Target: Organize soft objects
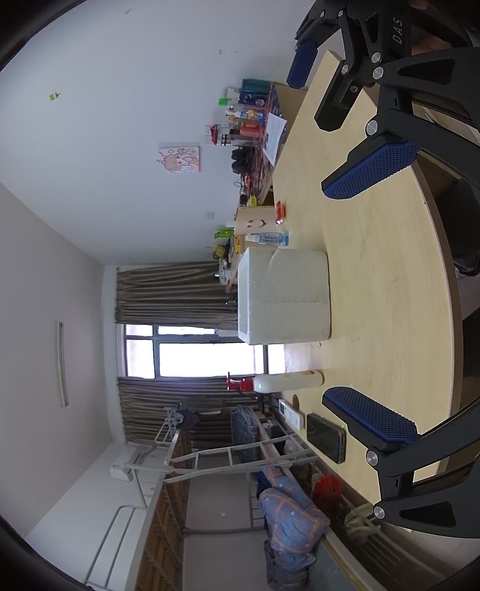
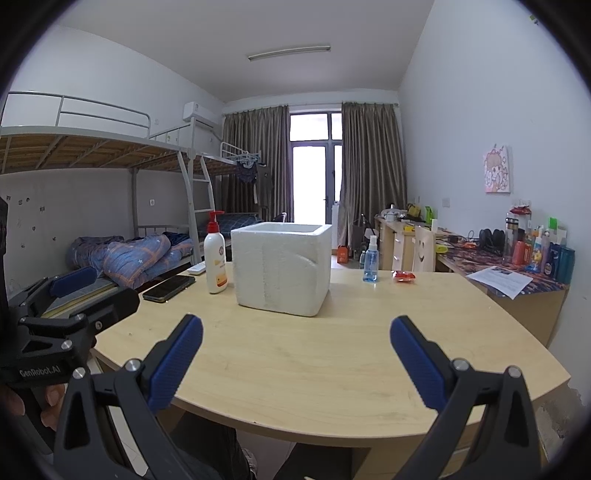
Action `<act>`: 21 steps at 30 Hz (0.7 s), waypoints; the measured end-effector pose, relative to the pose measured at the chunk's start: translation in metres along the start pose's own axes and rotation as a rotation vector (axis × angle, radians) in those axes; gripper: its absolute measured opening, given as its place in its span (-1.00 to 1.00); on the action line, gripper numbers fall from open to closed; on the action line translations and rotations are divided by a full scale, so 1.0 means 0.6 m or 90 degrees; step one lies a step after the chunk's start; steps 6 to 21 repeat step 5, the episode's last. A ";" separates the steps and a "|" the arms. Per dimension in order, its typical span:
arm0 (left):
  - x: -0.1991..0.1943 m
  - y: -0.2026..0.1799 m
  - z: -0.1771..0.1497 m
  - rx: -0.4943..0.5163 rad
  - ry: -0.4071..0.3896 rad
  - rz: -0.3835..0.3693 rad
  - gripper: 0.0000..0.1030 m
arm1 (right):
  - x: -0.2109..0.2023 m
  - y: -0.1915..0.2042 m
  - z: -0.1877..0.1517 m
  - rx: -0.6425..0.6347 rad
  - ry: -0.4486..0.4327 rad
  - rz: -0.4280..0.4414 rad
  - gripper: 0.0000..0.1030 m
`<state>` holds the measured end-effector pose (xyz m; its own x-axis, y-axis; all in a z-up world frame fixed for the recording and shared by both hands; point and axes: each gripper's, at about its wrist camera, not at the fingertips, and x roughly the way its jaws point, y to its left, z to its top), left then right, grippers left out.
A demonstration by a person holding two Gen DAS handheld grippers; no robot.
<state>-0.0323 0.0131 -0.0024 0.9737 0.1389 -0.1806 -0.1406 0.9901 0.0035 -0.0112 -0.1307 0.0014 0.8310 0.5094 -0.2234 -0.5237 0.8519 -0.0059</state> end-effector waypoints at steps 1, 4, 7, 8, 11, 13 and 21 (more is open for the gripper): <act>-0.001 0.001 0.000 0.001 -0.003 0.001 0.98 | 0.000 0.000 0.000 -0.001 0.000 0.001 0.99; -0.001 0.002 -0.001 0.001 -0.002 -0.001 0.98 | 0.002 -0.001 0.001 0.002 -0.002 -0.001 0.99; -0.002 0.004 -0.001 -0.002 -0.003 0.001 0.98 | 0.002 -0.002 0.000 0.004 -0.003 -0.001 0.99; -0.002 0.004 -0.001 -0.002 -0.003 0.001 0.98 | 0.002 -0.002 0.000 0.004 -0.003 -0.001 0.99; -0.002 0.004 -0.001 -0.002 -0.003 0.001 0.98 | 0.002 -0.002 0.000 0.004 -0.003 -0.001 0.99; -0.002 0.004 -0.001 -0.002 -0.003 0.001 0.98 | 0.002 -0.002 0.000 0.004 -0.003 -0.001 0.99; -0.002 0.004 -0.001 -0.002 -0.003 0.001 0.98 | 0.002 -0.002 0.000 0.004 -0.003 -0.001 0.99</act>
